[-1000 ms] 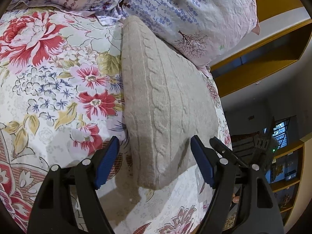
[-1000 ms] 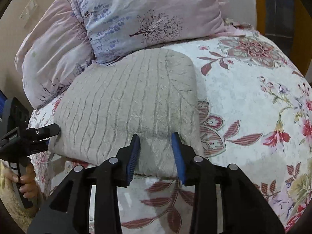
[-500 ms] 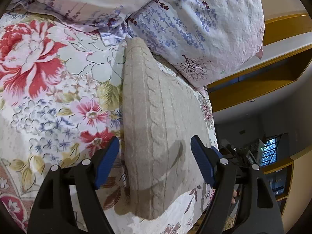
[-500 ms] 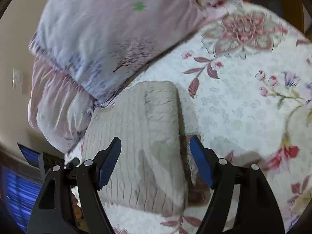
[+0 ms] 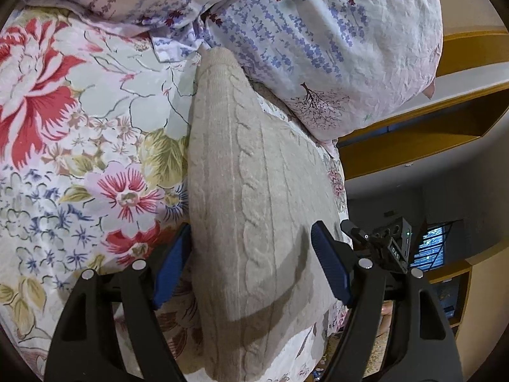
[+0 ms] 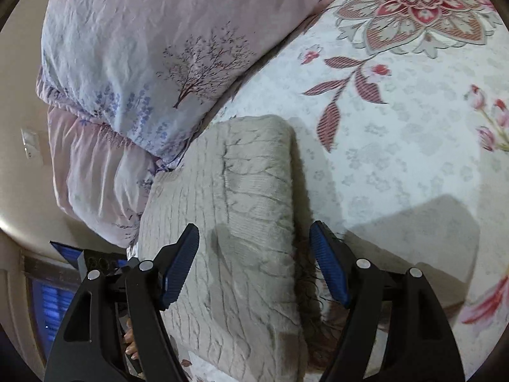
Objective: Fold small clothes
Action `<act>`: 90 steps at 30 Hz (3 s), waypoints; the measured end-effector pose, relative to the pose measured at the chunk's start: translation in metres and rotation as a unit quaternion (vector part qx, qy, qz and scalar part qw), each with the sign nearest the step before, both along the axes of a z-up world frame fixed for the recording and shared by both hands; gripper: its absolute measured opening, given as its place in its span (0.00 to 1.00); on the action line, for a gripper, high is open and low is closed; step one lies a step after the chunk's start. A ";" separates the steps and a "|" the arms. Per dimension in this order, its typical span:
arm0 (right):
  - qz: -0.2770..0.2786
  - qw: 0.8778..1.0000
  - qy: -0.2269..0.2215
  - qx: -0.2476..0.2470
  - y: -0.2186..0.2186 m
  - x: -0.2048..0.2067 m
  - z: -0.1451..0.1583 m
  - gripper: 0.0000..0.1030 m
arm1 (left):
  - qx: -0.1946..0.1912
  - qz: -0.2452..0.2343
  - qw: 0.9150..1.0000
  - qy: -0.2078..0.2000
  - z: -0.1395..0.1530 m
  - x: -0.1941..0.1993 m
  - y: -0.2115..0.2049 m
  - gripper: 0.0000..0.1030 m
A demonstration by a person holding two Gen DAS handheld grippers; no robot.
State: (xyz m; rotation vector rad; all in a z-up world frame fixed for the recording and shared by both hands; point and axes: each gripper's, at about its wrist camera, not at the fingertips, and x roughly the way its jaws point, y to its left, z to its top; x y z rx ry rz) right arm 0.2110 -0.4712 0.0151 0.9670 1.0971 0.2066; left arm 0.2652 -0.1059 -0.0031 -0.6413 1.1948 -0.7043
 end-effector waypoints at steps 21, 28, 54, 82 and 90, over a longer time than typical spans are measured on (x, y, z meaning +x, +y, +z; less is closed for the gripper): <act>0.043 0.996 -0.072 0.009 0.046 -0.007 0.031 0.27 | -0.036 0.012 0.999 -0.014 0.014 -0.018 0.018 0.40; 0.103 0.987 -0.117 -0.035 0.117 0.000 0.052 0.27 | -0.023 0.039 0.997 -0.059 0.044 -0.036 0.085 0.39; 0.097 0.979 -0.095 -0.153 0.164 0.001 0.025 0.10 | 0.120 0.111 0.983 -0.084 0.026 -0.042 0.151 0.67; 0.149 0.918 -0.144 -0.337 0.234 -0.056 0.035 0.41 | 0.306 0.086 0.926 -0.203 0.036 -0.083 0.113 0.82; 0.105 0.912 -0.171 -0.357 0.225 -0.088 0.058 0.80 | 0.293 0.088 0.920 -0.247 0.051 -0.124 0.124 0.93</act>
